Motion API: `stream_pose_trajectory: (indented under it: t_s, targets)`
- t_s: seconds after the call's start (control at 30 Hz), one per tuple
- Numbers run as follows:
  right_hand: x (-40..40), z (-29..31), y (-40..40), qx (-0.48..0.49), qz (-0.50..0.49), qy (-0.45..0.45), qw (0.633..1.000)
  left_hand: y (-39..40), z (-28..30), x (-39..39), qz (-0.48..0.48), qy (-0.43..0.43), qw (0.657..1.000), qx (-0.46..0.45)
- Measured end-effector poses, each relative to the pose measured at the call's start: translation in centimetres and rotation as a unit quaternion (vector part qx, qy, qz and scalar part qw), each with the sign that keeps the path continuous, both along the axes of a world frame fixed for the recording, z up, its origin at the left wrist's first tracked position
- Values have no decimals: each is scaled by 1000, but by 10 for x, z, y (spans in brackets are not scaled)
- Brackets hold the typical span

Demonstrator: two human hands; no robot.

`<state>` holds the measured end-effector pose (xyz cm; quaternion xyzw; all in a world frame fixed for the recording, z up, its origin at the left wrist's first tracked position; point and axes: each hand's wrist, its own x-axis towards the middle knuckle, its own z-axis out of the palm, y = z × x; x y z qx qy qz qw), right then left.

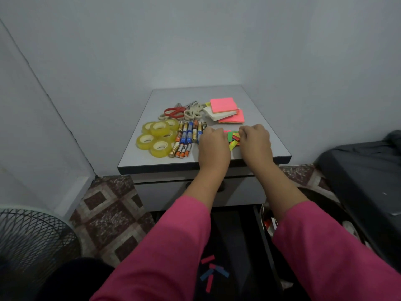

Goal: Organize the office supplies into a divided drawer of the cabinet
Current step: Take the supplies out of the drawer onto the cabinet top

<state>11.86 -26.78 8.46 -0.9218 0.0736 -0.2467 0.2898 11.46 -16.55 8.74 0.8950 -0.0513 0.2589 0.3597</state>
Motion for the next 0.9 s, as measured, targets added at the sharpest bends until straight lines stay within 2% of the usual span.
stream_pose_trajectory:
  t_s: [0.17, 0.27, 0.37, 0.53, 0.67, 0.73, 0.8, 0.9]
  targets:
    - [-13, -10, -5, 71, 62, -127, 987, 11, -7, -13, -68, -109, 989, -68]
    - [-36, -22, -2, 37, 89, -252, 963, 21, -17, -30, -93, -182, 976, -70]
    - [-59, -52, 2, 2, 96, -273, 957, 35, -47, -50, -111, -218, 969, -37]
    - [-89, -125, 9, -10, 112, -145, 983, 61, -127, -82, -111, -111, 988, 6]
    - [-110, -177, 15, -52, 151, 32, 987, 82, -191, -99, -105, 43, 990, 87]
    - [-122, -197, 18, -102, 172, 164, 966, 91, -211, -106, -124, 157, 970, 139]
    - [-135, -216, 20, -172, 179, 277, 928, 96, -227, -115, -135, 252, 940, 187]
    - [-146, -234, 25, -220, 202, 378, 876, 100, -241, -125, -137, 354, 896, 232]
